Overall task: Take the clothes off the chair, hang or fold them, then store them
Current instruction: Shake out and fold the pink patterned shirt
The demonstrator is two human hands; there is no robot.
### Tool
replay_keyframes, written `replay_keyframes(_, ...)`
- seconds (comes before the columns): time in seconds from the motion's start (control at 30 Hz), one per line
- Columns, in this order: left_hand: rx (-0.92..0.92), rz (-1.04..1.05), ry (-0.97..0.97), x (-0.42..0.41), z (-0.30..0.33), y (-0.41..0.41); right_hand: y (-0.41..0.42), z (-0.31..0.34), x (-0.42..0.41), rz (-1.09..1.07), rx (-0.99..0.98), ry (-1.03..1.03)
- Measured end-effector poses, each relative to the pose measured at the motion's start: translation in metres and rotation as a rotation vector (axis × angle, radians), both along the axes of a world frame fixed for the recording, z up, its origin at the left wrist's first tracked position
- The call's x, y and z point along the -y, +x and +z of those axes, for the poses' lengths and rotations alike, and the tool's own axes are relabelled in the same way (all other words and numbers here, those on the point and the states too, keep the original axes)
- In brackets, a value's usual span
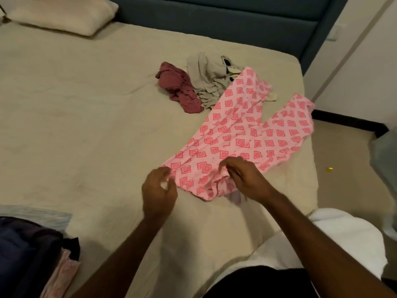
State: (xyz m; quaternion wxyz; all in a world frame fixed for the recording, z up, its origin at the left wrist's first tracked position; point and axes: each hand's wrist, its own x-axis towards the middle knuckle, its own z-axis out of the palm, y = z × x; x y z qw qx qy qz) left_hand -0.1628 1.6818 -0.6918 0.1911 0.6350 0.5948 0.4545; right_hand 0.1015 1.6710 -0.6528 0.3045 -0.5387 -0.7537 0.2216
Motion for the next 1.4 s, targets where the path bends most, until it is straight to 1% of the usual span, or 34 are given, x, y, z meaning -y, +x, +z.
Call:
replay_keyframes(0.07,0.028,0.179,-0.207,-0.016,0.005,-0.014,-0.016,0.010,-0.033,0.072,0.042,-0.061)
replay_keyframes(0.1,0.044,0.213,-0.320,-0.023,0.006,-0.019,-0.024,0.014,-0.050,0.103,0.066,-0.097)
replay_keyframes(0.17,0.022,0.194,-0.456,-0.039,0.011,-0.026,-0.043,0.019,-0.081,0.176,0.103,-0.159)
replay_keyframes(0.23,-0.035,0.126,-0.540,-0.051,0.013,-0.027,-0.063,0.020,-0.106,0.250,0.128,-0.238)
replay_keyframes(0.3,-0.048,0.081,-0.561,-0.056,0.011,-0.027,-0.083,0.016,-0.124,0.302,0.159,-0.337)
replay_keyframes(0.43,0.024,0.065,-0.512,-0.054,0.004,-0.031,-0.111,-0.001,-0.142,0.323,0.233,-0.452)
replay_keyframes(0.53,0.083,0.091,-0.530,-0.054,-0.002,-0.033,-0.122,-0.016,-0.146,0.238,0.300,-0.432)
replay_keyframes(0.63,0.130,0.116,-0.565,-0.055,0.002,-0.025,-0.131,-0.028,-0.137,0.112,0.338,-0.323)
replay_keyframes(0.7,0.069,0.159,-0.581,-0.057,0.006,-0.018,-0.134,-0.034,-0.131,0.073,0.352,-0.258)
replay_keyframes(0.77,-0.019,0.176,-0.554,-0.058,0.007,-0.015,-0.130,-0.034,-0.127,0.081,0.323,-0.239)
replay_keyframes(0.83,-0.086,0.165,-0.543,-0.062,0.004,-0.015,-0.113,-0.028,-0.126,0.121,0.311,-0.238)
replay_keyframes(0.9,-0.143,0.120,-0.551,-0.067,0.005,-0.018,-0.084,-0.019,-0.125,0.136,0.348,-0.238)
replay_keyframes(0.97,-0.158,0.070,-0.550,-0.069,0.007,-0.021,-0.041,-0.008,-0.124,0.083,0.447,-0.247)
replay_keyframes(1.03,-0.181,-0.014,-0.553,-0.069,0.009,-0.029,0.009,-0.001,-0.124,-0.032,0.560,-0.296)
replay_keyframes(1.1,-0.214,-0.120,-0.546,-0.068,0.009,-0.038,0.052,0.001,-0.119,-0.125,0.715,-0.342)
replay_keyframes(1.17,-0.238,-0.211,-0.553,-0.070,0.013,-0.046,0.075,0.002,-0.113,-0.146,0.806,-0.391)
replay_keyframes(1.23,-0.309,-0.293,-0.549,-0.077,0.018,-0.064,0.066,0.008,-0.108,-0.118,0.826,-0.406)
replay_keyframes(1.3,-0.456,-0.379,-0.544,-0.085,0.027,-0.090,0.042,0.018,-0.095,-0.030,0.868,-0.379)
replay_keyframes(1.33,-0.535,-0.417,-0.567,-0.088,0.032,-0.111,0.025,0.020,-0.087,0.035,0.864,-0.379)
replay_keyframes(1.4,-0.690,-0.471,-0.645,-0.093,0.047,-0.158,-0.010,0.019,-0.061,0.175,0.780,-0.439)
